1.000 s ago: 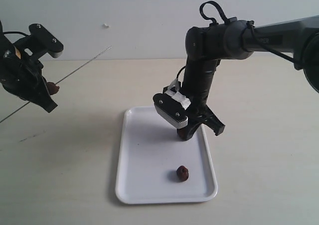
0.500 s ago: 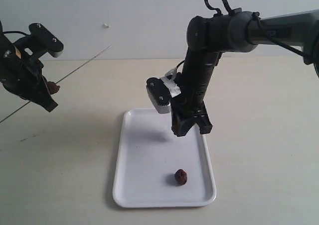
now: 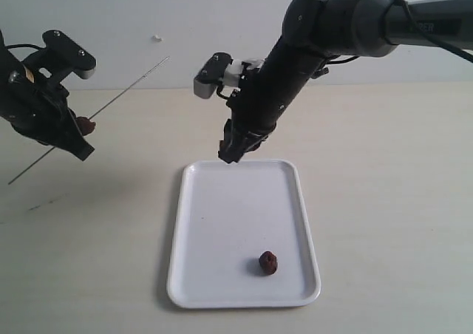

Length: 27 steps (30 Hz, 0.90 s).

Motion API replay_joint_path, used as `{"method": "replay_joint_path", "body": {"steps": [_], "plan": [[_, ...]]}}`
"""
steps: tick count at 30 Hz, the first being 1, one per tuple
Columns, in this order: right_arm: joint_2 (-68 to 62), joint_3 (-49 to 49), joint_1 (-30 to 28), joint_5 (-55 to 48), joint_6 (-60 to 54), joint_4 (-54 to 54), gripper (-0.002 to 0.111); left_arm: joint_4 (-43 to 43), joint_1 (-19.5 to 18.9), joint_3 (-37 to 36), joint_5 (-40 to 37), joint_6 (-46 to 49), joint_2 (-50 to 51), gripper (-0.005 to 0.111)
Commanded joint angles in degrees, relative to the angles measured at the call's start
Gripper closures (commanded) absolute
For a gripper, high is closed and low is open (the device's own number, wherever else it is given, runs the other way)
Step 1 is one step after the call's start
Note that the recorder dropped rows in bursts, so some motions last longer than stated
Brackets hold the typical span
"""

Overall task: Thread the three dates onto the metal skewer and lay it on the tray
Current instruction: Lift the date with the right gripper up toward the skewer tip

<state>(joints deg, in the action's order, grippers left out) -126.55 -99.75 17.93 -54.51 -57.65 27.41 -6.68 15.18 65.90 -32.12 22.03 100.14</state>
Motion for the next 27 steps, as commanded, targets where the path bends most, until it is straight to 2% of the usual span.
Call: {"method": "replay_joint_path", "body": {"steps": [1,4,8,12,16,21,27], "plan": [[0.6,-0.2,0.0,6.1,16.9,1.4,0.085,1.1,0.2,0.4,0.9,-0.2,-0.5,0.107],[0.6,-0.2,-0.4,13.6,24.8,5.9,0.085,1.4,0.2,0.4,0.9,-0.2,-0.5,0.107],[0.6,-0.2,-1.8,20.2,26.0,20.3,0.085,2.6,0.2,0.4,0.9,-0.2,-0.5,0.107],[0.6,-0.2,-4.6,21.5,26.3,34.3,0.085,3.8,0.2,0.4,0.9,-0.2,-0.5,0.107],[0.6,-0.2,-7.1,21.1,26.3,43.7,0.085,6.2,0.2,0.4,0.9,0.0,-0.5,0.107],[0.6,-0.2,-7.9,21.4,26.3,53.4,0.085,12.2,1.0,0.4,-0.2,7.2,-0.5,0.107],[0.6,-0.2,-7.9,22.4,26.3,56.5,0.085,17.4,4.2,0.4,-1.2,15.2,-0.5,0.107]]}}
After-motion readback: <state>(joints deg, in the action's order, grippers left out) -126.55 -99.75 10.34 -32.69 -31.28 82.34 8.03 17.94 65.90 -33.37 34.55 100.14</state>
